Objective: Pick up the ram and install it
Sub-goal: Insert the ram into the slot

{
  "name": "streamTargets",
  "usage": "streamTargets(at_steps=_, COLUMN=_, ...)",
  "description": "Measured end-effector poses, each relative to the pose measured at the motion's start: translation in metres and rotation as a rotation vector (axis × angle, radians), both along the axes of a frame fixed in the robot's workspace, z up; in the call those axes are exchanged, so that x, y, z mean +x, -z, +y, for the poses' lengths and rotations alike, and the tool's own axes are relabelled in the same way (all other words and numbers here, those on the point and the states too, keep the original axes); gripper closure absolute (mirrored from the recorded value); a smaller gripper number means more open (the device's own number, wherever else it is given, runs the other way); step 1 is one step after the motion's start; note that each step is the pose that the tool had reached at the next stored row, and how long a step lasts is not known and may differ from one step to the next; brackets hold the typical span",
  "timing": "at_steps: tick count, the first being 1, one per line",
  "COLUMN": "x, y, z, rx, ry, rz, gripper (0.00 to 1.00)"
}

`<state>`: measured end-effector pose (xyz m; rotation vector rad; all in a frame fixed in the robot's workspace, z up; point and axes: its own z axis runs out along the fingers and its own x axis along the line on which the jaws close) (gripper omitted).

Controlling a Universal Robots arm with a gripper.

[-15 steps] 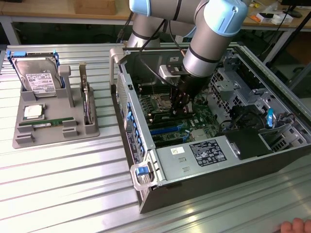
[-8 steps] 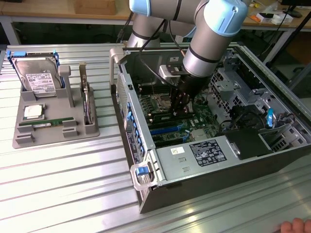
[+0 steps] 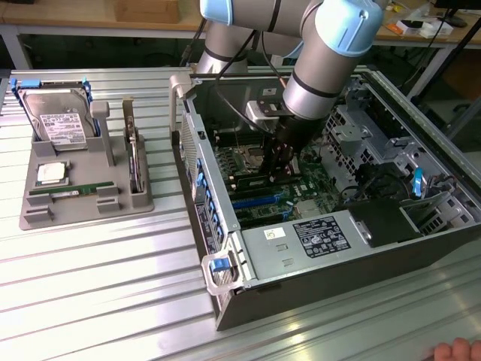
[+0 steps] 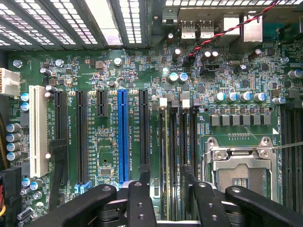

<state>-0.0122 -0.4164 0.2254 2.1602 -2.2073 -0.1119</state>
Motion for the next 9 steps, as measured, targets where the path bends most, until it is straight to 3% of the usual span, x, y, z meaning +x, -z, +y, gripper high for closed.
streamTargets(at_steps=9, x=0.0, y=0.0, z=0.0, rx=0.0001, ry=0.0, rz=0.0, gripper=0.62)
